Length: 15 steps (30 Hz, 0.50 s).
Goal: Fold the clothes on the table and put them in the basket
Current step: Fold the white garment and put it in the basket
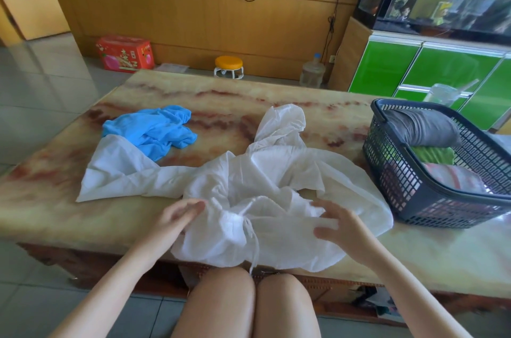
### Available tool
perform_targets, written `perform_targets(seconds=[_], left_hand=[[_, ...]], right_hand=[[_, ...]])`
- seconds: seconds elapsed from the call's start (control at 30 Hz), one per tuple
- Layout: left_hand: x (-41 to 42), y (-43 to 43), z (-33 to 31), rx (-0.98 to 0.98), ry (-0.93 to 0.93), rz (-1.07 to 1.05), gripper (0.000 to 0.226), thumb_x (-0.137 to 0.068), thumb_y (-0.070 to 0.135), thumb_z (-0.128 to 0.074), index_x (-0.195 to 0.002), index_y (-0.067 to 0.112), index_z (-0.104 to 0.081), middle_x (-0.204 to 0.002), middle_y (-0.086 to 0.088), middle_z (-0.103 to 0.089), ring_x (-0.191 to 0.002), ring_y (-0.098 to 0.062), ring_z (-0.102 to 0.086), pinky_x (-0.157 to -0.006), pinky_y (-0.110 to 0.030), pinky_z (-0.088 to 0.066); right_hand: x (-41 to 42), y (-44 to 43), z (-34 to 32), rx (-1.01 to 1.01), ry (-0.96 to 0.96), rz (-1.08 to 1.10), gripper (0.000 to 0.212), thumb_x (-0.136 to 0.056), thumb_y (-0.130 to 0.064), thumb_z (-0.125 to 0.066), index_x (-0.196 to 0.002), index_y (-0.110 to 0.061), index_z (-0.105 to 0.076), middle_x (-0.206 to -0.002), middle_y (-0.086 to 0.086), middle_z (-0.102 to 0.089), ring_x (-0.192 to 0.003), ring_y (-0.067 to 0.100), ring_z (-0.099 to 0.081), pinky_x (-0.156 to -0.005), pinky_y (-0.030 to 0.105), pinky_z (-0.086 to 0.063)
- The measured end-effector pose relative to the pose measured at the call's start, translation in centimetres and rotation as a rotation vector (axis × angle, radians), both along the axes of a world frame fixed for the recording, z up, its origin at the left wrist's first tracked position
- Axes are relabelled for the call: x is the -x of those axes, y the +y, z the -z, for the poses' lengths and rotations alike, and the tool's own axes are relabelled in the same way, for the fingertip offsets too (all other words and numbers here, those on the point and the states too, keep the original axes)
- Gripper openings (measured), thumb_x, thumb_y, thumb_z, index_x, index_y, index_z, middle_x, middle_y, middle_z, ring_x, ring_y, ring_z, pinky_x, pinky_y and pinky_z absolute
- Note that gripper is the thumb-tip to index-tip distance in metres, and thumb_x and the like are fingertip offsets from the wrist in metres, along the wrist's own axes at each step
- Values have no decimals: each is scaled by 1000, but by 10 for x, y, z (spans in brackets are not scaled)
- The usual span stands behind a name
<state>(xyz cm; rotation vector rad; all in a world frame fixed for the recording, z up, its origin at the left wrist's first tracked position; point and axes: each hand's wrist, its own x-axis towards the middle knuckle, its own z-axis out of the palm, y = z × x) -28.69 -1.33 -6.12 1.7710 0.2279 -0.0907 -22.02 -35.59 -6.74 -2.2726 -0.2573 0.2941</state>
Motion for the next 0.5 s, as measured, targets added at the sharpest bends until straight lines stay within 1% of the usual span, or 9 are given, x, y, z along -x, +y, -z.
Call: perform_targets(seconds=[0.07,0.13,0.2,0.23,0.3,0.33,0.37,0.43,0.5], left_hand=[[5,7,-2,-42,81,136,74,-52,88,-52,-95,33,-75,-98,13,-72,-95,-3,-62,-86,-19,-41],[7,12,-7,-112,208,250,68,-74,81,-43,-94,24,-75,-71,-1,-70,-70,-15,-63,-72,-21,-44],[0,15,-9,-173,223,213,49,-91,54,-44,-97,14,-72,-59,-11,-66,-55,-20,-61,-54,-20,-42],[-7,16,-8,-205,172,133,36,-95,39,-46,-99,12,-70,-60,-10,-68,-55,-19,-63,-50,-18,-42],[-26,18,-7,-304,0,-37,20,-97,22,-49,-99,17,-68,-71,-4,-70,-66,-18,-67,-53,-18,-44],[-37,15,-8,-377,-88,-78,16,-95,19,-52,-99,21,-68,-79,0,-71,-75,-17,-67,-61,-20,-47],[-50,10,-9,-455,-147,-84,15,-94,19,-55,-101,24,-68,-89,4,-70,-86,-15,-65,-70,-22,-49],[-75,-2,-8,-567,-214,-67,17,-93,19,-58,-106,22,-68,-107,4,-63,-100,-13,-58,-83,-25,-44],[-101,-16,-10,-622,-269,-59,21,-93,20,-57,-111,19,-66,-115,3,-56,-105,-14,-54,-85,-24,-39]], right_hand=[[9,-11,-11,96,130,-196,40,-78,-19,-74,-101,-50,-63,-95,-7,-66,-90,12,-64,-85,30,-53],[21,-15,-29,78,306,-373,31,-76,-40,-74,-107,-37,-68,-89,-3,-70,-82,8,-66,-86,26,-53],[20,-15,-40,-12,312,-318,48,-74,-59,-66,-106,-23,-69,-84,1,-73,-72,12,-68,-78,29,-56],[16,-12,-43,-51,234,-215,48,-73,-58,-64,-101,-20,-71,-80,1,-73,-67,11,-67,-74,32,-57],[-1,-4,-40,-89,5,69,28,-75,-44,-67,-92,-23,-73,-77,-8,-72,-65,2,-65,-72,32,-56],[-13,0,-37,-107,-88,170,14,-79,-36,-70,-90,-27,-72,-80,-13,-72,-69,-2,-64,-74,28,-53],[-25,5,-35,-107,-152,216,9,-82,-29,-71,-91,-29,-72,-85,-15,-71,-74,-3,-64,-76,22,-50],[-55,16,-29,-44,-209,214,19,-86,-27,-68,-105,-28,-68,-103,-10,-67,-93,5,-61,-83,18,-45],[-85,30,-28,42,-236,204,34,-87,-33,-66,-120,-26,-62,-124,-2,-59,-121,20,-48,-98,30,-40]])
